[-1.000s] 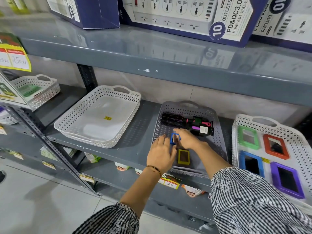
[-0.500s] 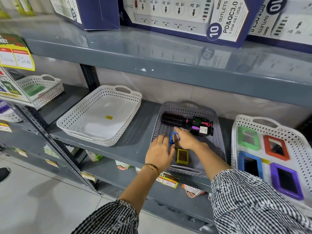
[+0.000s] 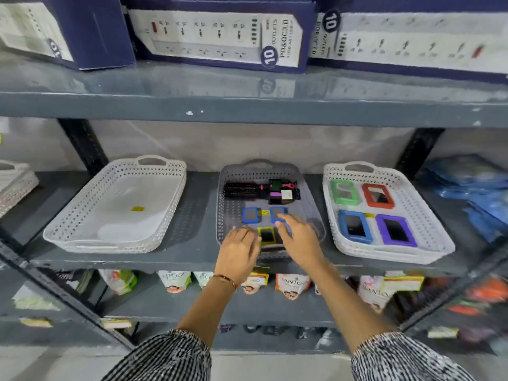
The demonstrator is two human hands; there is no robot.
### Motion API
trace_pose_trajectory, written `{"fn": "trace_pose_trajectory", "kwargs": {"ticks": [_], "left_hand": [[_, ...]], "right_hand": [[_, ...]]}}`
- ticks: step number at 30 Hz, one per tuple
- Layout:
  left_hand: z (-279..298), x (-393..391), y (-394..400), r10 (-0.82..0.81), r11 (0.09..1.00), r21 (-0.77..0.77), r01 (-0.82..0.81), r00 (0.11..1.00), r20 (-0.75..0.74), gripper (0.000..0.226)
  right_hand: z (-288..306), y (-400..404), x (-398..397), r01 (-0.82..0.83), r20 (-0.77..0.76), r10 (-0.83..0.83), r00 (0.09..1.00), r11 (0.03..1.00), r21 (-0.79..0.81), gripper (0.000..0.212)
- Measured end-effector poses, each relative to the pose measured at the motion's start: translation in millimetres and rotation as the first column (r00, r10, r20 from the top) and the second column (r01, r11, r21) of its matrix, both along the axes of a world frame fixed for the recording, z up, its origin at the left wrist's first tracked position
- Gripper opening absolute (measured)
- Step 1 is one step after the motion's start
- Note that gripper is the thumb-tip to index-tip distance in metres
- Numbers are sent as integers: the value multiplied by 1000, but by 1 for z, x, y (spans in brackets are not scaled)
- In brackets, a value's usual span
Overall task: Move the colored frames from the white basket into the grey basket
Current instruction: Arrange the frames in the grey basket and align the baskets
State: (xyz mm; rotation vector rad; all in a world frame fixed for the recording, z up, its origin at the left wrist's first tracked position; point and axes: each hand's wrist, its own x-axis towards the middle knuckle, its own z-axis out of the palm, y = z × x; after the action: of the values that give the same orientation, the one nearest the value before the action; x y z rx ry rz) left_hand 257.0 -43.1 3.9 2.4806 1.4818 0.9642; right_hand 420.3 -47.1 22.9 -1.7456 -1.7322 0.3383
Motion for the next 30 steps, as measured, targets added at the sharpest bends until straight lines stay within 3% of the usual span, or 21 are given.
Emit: {"fn": "trace_pose_trajectory", "kwargs": {"ticks": [5,8,10,15,30], "left_hand": [[-9,-13,-16,-112,993,-53,110,993,-43,35],[-8,-19,-21,-101,991,-98,95,993,-66,18],[-5,-21,-21,-96,984,-157,79,990,-105,34],[9,-23,-22,-63,981,-191,38,990,-128,46],[9,-29,-14,40,966,-249,-72,991,-130,56]], "right_hand": [[-8,-40,-10,61,115,-77,990,989,138,29],[-16,-58,-13,111,202,-134,970,987,120,42],[-19,-64,-11,131,249,-144,958,989,71,46],[-7,-60,-13,150,276,-132,952,988,-45,25],[0,-51,-23,123,342,-93,935,990,-67,16]]}}
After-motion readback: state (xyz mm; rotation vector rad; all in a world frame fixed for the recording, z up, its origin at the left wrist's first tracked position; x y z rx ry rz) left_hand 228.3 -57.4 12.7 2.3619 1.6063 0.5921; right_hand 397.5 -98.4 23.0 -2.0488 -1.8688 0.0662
